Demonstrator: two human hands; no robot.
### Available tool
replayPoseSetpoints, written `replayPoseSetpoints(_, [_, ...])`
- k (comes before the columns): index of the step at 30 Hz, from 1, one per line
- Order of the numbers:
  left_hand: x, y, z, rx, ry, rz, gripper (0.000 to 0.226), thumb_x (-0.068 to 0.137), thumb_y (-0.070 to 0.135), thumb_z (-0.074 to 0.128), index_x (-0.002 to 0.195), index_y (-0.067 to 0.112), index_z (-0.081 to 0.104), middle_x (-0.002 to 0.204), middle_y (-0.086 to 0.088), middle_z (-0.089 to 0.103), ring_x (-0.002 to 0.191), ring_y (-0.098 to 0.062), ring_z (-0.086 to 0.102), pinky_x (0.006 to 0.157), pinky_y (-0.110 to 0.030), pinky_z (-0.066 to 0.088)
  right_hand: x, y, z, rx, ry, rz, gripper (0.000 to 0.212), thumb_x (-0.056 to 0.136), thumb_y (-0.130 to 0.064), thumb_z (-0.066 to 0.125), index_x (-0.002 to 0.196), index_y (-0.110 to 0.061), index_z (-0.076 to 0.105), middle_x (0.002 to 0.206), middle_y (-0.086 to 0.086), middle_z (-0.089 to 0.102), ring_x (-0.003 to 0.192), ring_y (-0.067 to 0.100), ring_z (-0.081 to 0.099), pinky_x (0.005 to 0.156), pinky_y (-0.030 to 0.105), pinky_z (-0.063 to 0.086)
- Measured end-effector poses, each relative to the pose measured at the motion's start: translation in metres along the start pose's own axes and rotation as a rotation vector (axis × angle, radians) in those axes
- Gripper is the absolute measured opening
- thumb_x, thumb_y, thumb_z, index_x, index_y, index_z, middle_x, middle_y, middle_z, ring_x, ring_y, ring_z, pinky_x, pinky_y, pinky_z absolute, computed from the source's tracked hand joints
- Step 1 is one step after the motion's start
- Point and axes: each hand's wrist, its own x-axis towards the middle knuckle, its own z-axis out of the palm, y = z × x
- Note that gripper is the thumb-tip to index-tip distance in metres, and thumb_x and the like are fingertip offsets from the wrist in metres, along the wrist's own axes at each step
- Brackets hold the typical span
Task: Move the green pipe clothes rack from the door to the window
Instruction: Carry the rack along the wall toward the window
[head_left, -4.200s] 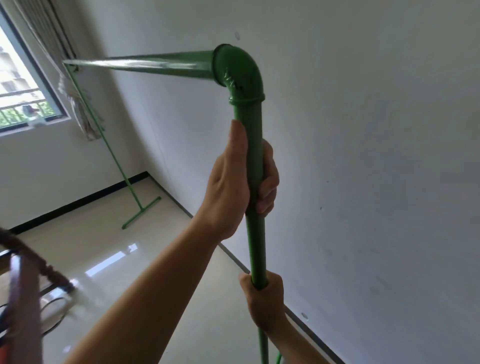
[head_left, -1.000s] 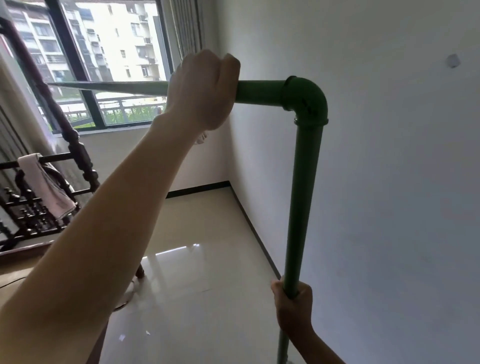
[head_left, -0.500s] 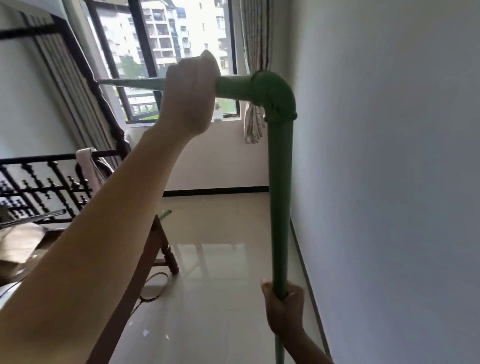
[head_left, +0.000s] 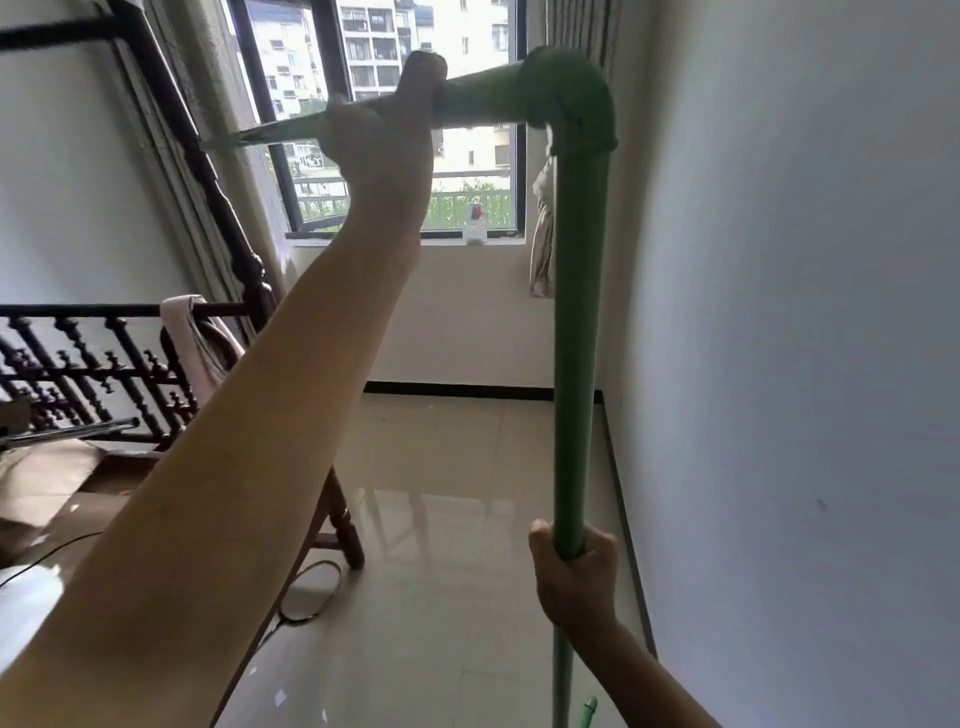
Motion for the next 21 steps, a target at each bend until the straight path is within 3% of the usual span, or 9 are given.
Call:
replayPoseSetpoints(1, [0.013, -0.005, -0.001, -0.064, -0.022, -0.07, 0.032, 0.073, 0.046, 0.071, 0.079, 0.019, 0.054, 0.08, 0.016, 0.06, 0.074, 0.013, 0.056, 0.078, -0.029, 0.043, 0.013, -0.002, 0.006, -0.004, 0.005, -0.012, 0.043, 0.077, -0.019, 0.066, 0.041, -0.015, 0.042, 0.038, 0.0, 0.037, 0.033, 0.016, 0.038, 0.033, 0.035, 0.036])
replayPoseSetpoints(3, [0.035, -0.005, -0.002, -0.176, -0.136, -0.247, 0.037, 0.07, 0.043, 0.074, 0.091, 0.021, 0.054, 0.098, 0.005, 0.05, 0.098, -0.008, 0.053, 0.083, -0.035, 0.046, 0.04, -0.008, 0.017, 0.001, 0.019, -0.031, 0.044, 0.08, -0.011, 0.067, 0.043, -0.013, 0.043, 0.039, 0.003, 0.037, 0.034, 0.017, 0.038, 0.036, 0.033, 0.036])
replayPoseSetpoints(5, [0.061, -0.012, -0.001, -0.328, -0.277, -0.293, 0.03, 0.076, 0.03, 0.071, 0.095, 0.017, 0.051, 0.111, -0.006, 0.047, 0.112, -0.026, 0.05, 0.09, -0.041, 0.05, 0.066, -0.01, 0.028, -0.014, 0.042, -0.066, 0.044, 0.081, -0.004, 0.067, 0.045, -0.012, 0.043, 0.039, 0.003, 0.037, 0.034, 0.015, 0.039, 0.038, 0.031, 0.037])
replayPoseSetpoints(7, [0.084, -0.023, 0.008, -0.406, -0.31, -0.23, 0.015, 0.081, 0.018, 0.062, 0.081, 0.014, 0.047, 0.102, -0.009, 0.048, 0.106, -0.025, 0.054, 0.095, -0.045, 0.049, 0.091, -0.007, 0.038, -0.025, 0.06, -0.083, 0.043, 0.081, -0.004, 0.067, 0.046, -0.011, 0.043, 0.04, 0.002, 0.038, 0.034, 0.013, 0.039, 0.037, 0.029, 0.037])
replayPoseSetpoints(9, [0.103, -0.037, 0.021, -0.401, -0.269, -0.222, 0.017, 0.087, 0.011, 0.055, 0.075, 0.015, 0.044, 0.09, -0.008, 0.048, 0.095, -0.022, 0.055, 0.094, -0.045, 0.05, 0.113, 0.002, 0.049, -0.033, 0.067, -0.071, 0.043, 0.081, -0.004, 0.067, 0.046, -0.011, 0.043, 0.04, 0.002, 0.037, 0.035, 0.014, 0.039, 0.038, 0.029, 0.037])
replayPoseSetpoints(12, [0.124, -0.066, 0.035, -0.351, -0.214, -0.231, 0.013, 0.086, 0.01, 0.056, 0.077, 0.013, 0.047, 0.081, -0.005, 0.05, 0.081, -0.018, 0.055, 0.076, -0.033, 0.056, 0.144, 0.023, 0.059, -0.025, 0.051, -0.028, 0.048, 0.081, -0.005, 0.068, 0.043, -0.016, 0.04, 0.038, 0.001, 0.037, 0.035, 0.017, 0.038, 0.039, 0.033, 0.038])
replayPoseSetpoints(15, [0.14, -0.093, 0.049, -0.317, -0.239, -0.232, 0.013, 0.085, 0.009, 0.057, 0.074, 0.012, 0.05, 0.07, -0.003, 0.049, 0.059, -0.012, 0.051, 0.058, -0.027, 0.052, 0.178, 0.047, 0.061, -0.014, 0.029, 0.005, 0.051, 0.081, -0.006, 0.068, 0.041, -0.019, 0.038, 0.037, -0.001, 0.037, 0.034, 0.017, 0.038, 0.04, 0.034, 0.038])
replayPoseSetpoints(21, [0.17, -0.141, 0.107, -0.308, -0.246, -0.288, 0.008, 0.085, 0.008, 0.06, 0.079, 0.009, 0.056, 0.065, -0.004, 0.057, 0.049, -0.013, 0.057, 0.054, -0.027, 0.051, 0.259, 0.085, 0.043, 0.011, -0.035, -0.003, 0.048, 0.081, -0.006, 0.069, 0.043, -0.016, 0.042, 0.037, -0.002, 0.038, 0.034, 0.016, 0.038, 0.038, 0.032, 0.037])
